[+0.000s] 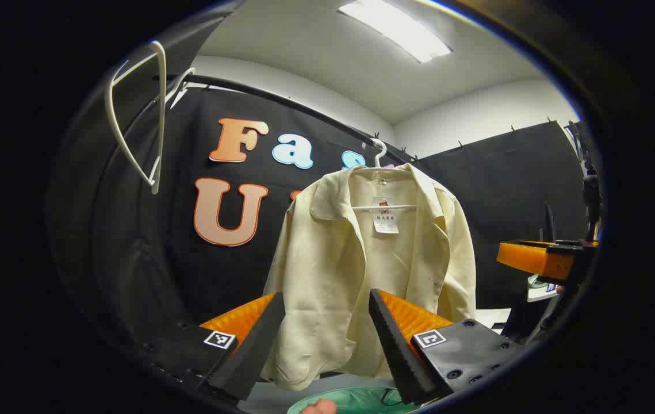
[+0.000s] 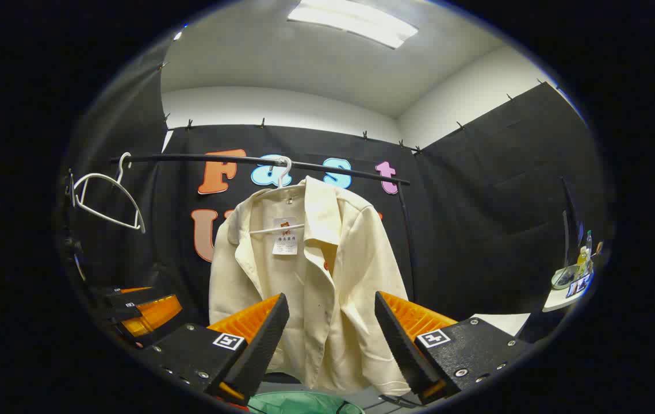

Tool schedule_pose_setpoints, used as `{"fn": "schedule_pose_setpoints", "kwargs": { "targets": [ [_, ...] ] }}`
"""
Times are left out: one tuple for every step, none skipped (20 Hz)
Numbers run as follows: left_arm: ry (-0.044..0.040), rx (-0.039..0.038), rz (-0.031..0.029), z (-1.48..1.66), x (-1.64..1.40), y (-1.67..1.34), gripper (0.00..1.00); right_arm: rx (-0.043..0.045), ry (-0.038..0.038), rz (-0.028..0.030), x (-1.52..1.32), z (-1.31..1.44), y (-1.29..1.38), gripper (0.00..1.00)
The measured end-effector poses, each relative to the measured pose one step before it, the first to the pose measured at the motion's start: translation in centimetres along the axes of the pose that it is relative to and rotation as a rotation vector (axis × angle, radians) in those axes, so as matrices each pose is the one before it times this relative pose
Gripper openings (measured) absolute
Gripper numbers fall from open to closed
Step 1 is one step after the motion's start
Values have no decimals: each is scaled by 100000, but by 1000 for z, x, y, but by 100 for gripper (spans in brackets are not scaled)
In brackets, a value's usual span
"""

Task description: Grasp the clothes on the hanger with both hands and then place them into the laundry hamper below.

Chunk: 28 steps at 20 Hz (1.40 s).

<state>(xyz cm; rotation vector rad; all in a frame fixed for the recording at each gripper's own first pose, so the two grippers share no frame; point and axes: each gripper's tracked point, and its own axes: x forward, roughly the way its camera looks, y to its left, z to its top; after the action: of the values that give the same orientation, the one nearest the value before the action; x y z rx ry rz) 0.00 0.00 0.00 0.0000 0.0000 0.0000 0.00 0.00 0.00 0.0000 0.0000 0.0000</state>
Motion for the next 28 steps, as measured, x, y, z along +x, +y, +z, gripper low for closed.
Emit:
{"fn": "schedule_pose_setpoints", "kwargs": {
  "targets": [
    [289,-1112,36,-38,48,243,93,-120,108,129,-22,-38,114,93],
    [-232,-399,725,79,158,358,96,-179,306,243,53,-11,161,93],
    [-438,-126,786,158,-198,333,96,-103,304,366,55,-109,173,93],
    [-460,-85,438,281,-46,250,100,63,318,650,23,35,218,93],
    [-311,-61,172,86,35,138,100,495,8,640,-29,-17,253,93],
    [-309,-69,306,129,-122,231,96,677,-147,164,32,43,32,93],
    [-329,-167,228,141,129,35,96,563,-57,36,-12,-58,70,93],
    [-293,-238,-121,165,-65,79,96,386,84,-241,-25,-70,-68,93],
    [0,-359,215,104,-98,262,96,243,69,-118,42,-90,-29,93],
    [-242,-330,62,35,28,145,96,89,144,8,41,-95,3,93],
    [-500,-337,211,63,154,77,96,-61,29,-111,18,-82,-27,93],
    [-238,45,222,51,-7,115,100,-271,196,-185,54,-6,-52,93],
    [117,340,549,-103,-7,209,96,-332,95,-109,29,-87,-12,93],
    [158,277,297,-46,61,136,96,-343,230,109,121,-74,16,93],
    [217,197,95,-55,150,-71,96,-216,116,189,79,-62,71,93],
    [320,66,29,-54,122,-22,96,19,-57,131,75,16,-7,93],
    [200,14,-372,-73,74,-79,96,131,-120,115,65,-41,17,93],
    [259,-91,-59,-37,62,-102,96,18,-89,151,-32,-35,-11,93],
    [106,-140,-64,-41,117,-2,96,24,-65,211,34,-41,15,93],
    [17,-272,89,13,41,8,96,67,-1,230,-50,-13,-23,93],
    [-28,-339,-176,73,100,-32,96,-103,23,362,-63,-55,18,93],
    [-16,-325,-67,98,37,-52,96,-203,-125,97,-42,43,-83,93],
    [-83,-92,-58,111,21,64,96,-257,-177,-184,17,-8,-88,93],
    [-208,175,-186,167,5,-2,96,-422,-240,-17,89,80,-1,93],
    [-184,256,-258,106,67,-79,96,-394,-9,-74,190,-43,49,93],
    [64,125,-569,99,37,-168,96,-144,-66,396,195,38,114,93],
    [-4,-10,-1039,93,110,-359,96,-108,255,806,422,-101,267,93],
    [10,240,-1052,80,139,-298,96,-161,1034,228,661,-216,54,93]
  ]
}}
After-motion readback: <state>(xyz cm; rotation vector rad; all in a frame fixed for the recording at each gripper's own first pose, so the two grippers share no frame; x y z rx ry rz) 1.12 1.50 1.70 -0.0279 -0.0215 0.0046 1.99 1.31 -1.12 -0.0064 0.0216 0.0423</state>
